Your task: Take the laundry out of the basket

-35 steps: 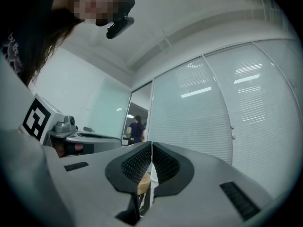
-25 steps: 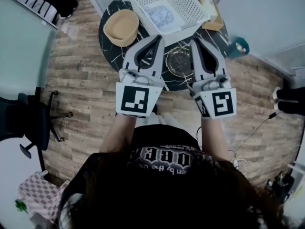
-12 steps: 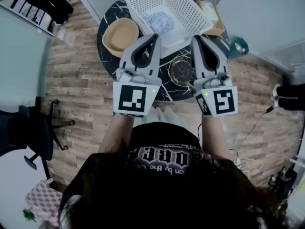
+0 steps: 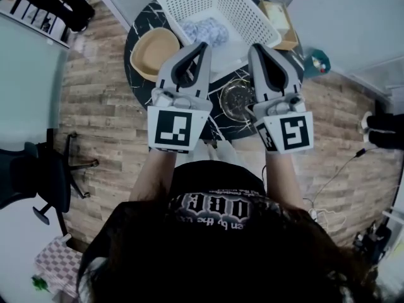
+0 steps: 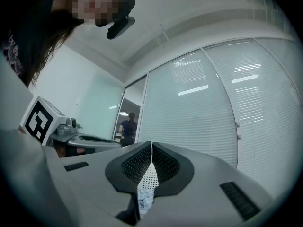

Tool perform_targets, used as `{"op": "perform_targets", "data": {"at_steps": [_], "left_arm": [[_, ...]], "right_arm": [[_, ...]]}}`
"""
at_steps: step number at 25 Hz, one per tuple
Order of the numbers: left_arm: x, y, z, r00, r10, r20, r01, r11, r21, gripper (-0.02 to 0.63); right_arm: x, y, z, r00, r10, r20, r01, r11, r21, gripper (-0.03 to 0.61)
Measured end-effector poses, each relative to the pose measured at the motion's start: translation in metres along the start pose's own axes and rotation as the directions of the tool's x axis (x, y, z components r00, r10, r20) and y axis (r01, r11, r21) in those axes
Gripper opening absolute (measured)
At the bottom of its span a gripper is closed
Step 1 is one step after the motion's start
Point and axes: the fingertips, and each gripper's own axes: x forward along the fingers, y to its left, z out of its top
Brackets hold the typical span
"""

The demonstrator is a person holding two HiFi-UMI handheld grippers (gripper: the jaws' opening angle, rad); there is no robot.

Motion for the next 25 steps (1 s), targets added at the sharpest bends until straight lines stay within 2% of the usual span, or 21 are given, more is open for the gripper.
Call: {"op": "perform_targets", "data": {"at_steps": [17, 25], "left_arm": [[0.055, -0.006, 0.0, 0.995, 0.097, -0.02, -0.096, 0.995, 0.03, 0.002], [0.064, -0.004, -0.005, 0.99, 0.137, -0.032, -0.136, 0.99, 0.032, 0.002]], "right_arm": [[0.03, -0.051, -0.009, 0.994, 0.108, 0.019, -0.109, 0.993, 0.039, 0.028], [0.036, -0.061, -0.016, 0.989, 0.145, 0.022, -0.146, 0.988, 0.059, 0.028]]}}
